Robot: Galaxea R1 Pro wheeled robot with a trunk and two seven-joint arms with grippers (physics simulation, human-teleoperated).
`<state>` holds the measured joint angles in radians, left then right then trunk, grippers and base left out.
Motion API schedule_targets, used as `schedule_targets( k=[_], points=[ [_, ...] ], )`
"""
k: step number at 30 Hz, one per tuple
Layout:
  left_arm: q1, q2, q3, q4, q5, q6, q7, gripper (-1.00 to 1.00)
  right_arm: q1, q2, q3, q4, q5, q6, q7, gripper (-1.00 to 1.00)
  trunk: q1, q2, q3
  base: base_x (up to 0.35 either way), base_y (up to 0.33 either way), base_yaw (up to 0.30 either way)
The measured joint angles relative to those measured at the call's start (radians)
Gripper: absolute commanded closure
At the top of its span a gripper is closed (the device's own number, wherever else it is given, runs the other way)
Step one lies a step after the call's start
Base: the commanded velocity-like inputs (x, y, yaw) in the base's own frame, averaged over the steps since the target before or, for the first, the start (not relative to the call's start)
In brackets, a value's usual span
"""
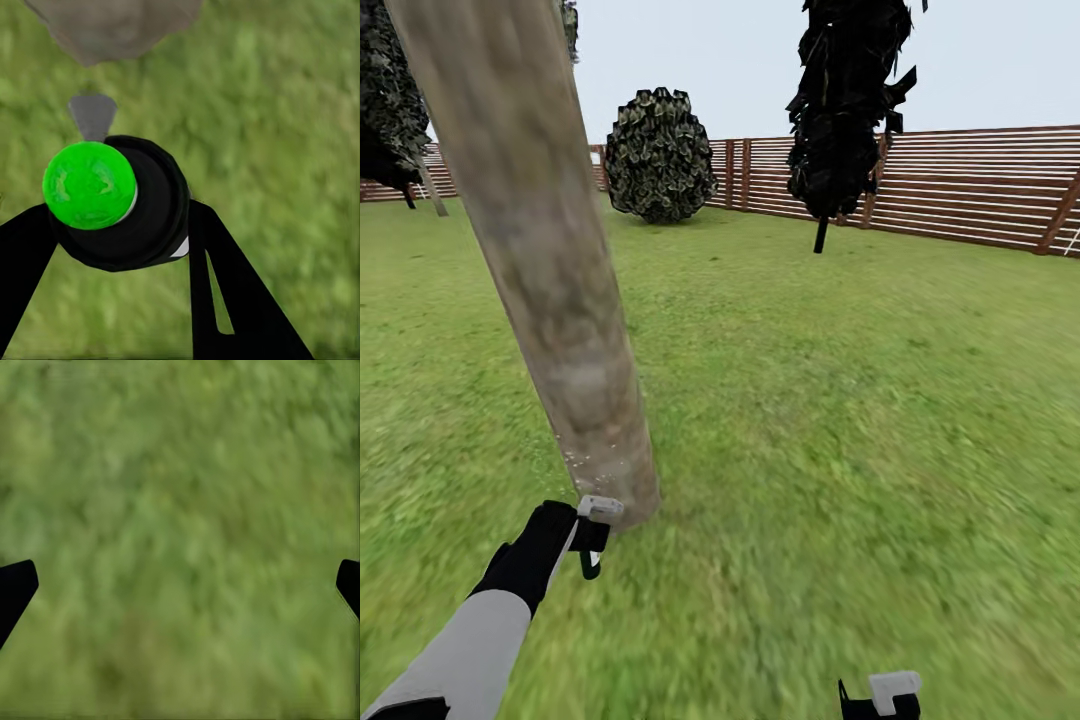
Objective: In the garden, pick up the pesticide atomizer on the floor and spray pesticide onto both trees until each tree trunk is fully covered.
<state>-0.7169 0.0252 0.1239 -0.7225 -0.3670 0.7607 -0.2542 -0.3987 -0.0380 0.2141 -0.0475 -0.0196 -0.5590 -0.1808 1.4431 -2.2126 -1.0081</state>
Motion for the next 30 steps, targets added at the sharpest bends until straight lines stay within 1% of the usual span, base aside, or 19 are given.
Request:
schedule_targets(
  k=[3, 5, 13, 17, 20, 22, 25, 28, 29, 30],
  points=[
    [0.002, 0.003, 0.037, -0.003, 0.0, -0.001, 0.0, 1.0, 0.0, 0.0, 0.0, 0.0, 0.0, 0.0, 0.0, -1.0, 0.0, 0.0, 0.0, 0.087, -0.273, 0.275],
    [0.003, 0.001, 0.046, -0.004, 0.002, -0.002, 0.0, 1.0, 0.0, 0.0, 0.001, 0.0, 0.0, 0.0, 0.0, -1.0, 0.0, 0.0, 0.0, 0.165, -0.249, 0.278],
    [0.003, -0.011, 0.045, -0.004, 0.001, -0.003, 0.0, 1.0, 0.0, 0.001, 0.003, 0.0, 0.0, 0.0, 0.0, -1.0, 0.0, 0.0, 0.0, 0.216, -0.213, 0.278],
    [0.003, -0.014, 0.044, -0.009, 0.003, 0.0, -0.001, 1.0, 0.0, 0.001, 0.003, 0.0, 0.0, 0.0, 0.0, -1.0, 0.0, 0.0, 0.0, 0.044, -0.266, 0.278],
    [0.001, -0.018, 0.044, -0.009, 0.003, 0.002, 0.0, 1.0, 0.0, 0.001, 0.003, 0.0, 0.0, 0.0, 0.0, -1.0, 0.0, 0.0, 0.0, -0.102, -0.262, 0.278],
    [-0.002, -0.036, 0.04, -0.01, 0.003, 0.004, 0.02, 1.0, 0.0, 0.001, 0.004, 0.0, 0.0, 0.0, 0.0, -1.0, 0.0, 0.0, 0.0, -0.207, -0.22, 0.276],
    [-0.005, -0.052, 0.039, -0.009, 0.002, 0.008, 0.051, 1.0, 0.0, 0.001, 0.004, 0.0, 0.001, 0.0, 0.0, -1.0, 0.0, 0.0, 0.0, -0.215, -0.215, 0.144],
    [-0.011, -0.057, 0.039, -0.009, 0.005, 0.01, 0.056, 1.0, 0.0, 0.001, 0.004, 0.0, 0.001, 0.0, 0.0, -1.0, 0.0, 0.0, 0.0, -0.072, -0.256, 0.022],
    [-0.013, -0.067, 0.038, -0.009, 0.011, 0.012, 0.057, 1.0, 0.0, 0.001, 0.004, 0.0, 0.0, 0.0, 0.0, -1.0, 0.0, 0.0, 0.0, -0.002, -0.27, 0.006],
    [-0.014, -0.077, 0.038, -0.009, 0.01, 0.012, 0.058, 1.0, 0.0, 0.001, 0.004, 0.0, 0.0, 0.0, 0.0, -1.0, 0.0, 0.0, 0.0, 0.138, -0.238, 0.002]
  ],
)
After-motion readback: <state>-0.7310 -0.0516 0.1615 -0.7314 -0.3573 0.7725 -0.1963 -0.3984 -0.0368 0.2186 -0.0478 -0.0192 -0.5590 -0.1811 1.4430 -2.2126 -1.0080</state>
